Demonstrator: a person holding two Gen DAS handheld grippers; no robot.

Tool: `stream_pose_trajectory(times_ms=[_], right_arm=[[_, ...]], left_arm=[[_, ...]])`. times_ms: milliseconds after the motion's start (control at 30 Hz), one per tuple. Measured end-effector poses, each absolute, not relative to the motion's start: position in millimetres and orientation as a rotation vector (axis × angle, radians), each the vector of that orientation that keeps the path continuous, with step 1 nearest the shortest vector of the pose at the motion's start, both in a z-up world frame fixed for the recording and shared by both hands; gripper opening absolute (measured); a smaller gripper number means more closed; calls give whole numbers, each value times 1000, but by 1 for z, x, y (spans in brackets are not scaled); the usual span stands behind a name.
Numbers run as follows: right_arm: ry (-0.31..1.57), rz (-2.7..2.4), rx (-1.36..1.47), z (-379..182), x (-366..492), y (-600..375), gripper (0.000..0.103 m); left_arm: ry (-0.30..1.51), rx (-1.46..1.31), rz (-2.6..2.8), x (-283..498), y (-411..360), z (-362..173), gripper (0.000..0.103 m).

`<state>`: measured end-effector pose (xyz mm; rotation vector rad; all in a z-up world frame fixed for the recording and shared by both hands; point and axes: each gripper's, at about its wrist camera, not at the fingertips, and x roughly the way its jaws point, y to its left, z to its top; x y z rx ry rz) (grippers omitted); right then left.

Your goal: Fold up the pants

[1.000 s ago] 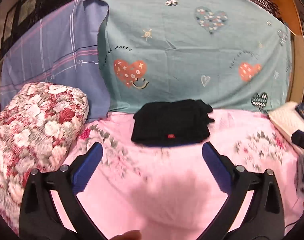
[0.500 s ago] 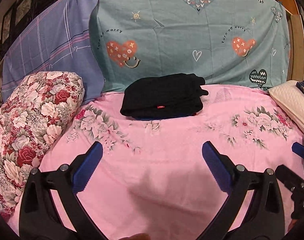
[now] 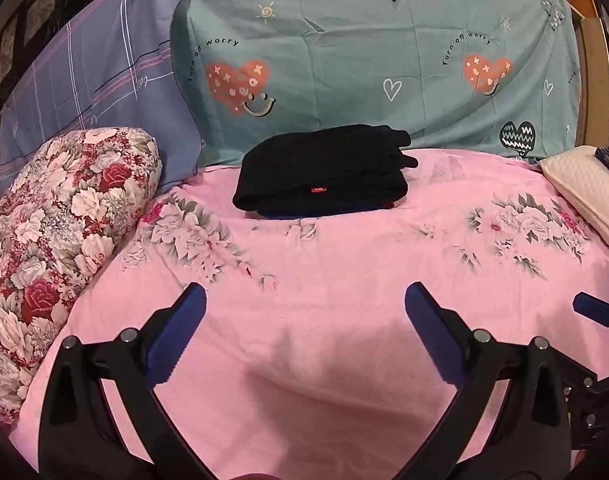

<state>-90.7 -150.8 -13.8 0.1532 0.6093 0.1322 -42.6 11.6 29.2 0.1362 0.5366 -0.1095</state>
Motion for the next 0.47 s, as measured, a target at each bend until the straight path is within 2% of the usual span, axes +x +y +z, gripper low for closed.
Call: stream_pose_trajectory(times_ms=[467], right_arm=[[640,130,132,-22,-87,-144,102]], left_arm=[[601,189,-41,-32,6,10,101]])
